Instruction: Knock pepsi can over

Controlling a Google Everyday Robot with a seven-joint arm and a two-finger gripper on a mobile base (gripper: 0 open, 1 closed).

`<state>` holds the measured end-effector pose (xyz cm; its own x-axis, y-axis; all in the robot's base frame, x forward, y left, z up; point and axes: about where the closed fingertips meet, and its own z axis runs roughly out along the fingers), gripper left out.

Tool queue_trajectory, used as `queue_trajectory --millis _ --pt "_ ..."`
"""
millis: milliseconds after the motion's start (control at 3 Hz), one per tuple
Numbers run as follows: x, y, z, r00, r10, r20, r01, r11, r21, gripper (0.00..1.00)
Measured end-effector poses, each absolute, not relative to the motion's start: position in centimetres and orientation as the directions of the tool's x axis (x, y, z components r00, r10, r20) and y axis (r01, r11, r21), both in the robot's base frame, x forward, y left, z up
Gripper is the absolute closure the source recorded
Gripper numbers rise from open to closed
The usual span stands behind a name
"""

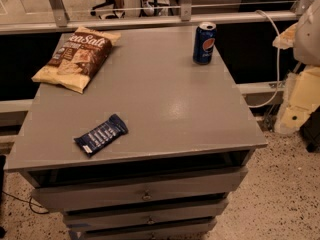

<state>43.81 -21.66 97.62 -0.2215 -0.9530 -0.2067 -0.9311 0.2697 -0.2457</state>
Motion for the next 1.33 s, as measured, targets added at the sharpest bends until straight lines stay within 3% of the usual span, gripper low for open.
queue_trajectory --millis 667,1333 --pt "44.1 -21.9 97.7 -0.222 -0.948 -0.228 -0.924 0.279 -0.261 0.0" --pt "52.3 -27.3 96.9 -0.28 -0.853 -0.441 -0.834 0.444 -0.329 0.0"
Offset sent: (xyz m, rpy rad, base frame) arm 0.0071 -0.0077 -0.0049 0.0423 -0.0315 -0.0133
